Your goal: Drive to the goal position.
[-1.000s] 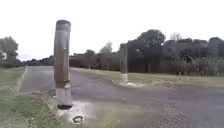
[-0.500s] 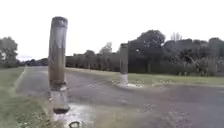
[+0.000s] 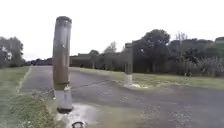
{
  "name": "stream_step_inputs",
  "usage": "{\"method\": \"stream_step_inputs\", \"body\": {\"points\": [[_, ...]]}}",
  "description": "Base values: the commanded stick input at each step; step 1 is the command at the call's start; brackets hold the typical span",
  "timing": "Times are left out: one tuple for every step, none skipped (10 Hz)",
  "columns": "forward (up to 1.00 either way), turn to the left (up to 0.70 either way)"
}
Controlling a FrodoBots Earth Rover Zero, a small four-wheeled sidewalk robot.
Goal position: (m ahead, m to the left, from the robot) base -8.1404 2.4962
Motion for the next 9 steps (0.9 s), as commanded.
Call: {"method": "stream_step_inputs", "body": {"points": [[0.0,-0.3],[0.0,-0.3],[0.0,-0.3],[0.0,-0.3],[0.0,-0.3],[0.0,-0.3],[0.0,-0.3],[0.0,-0.3],[0.0,-0.3]]}}
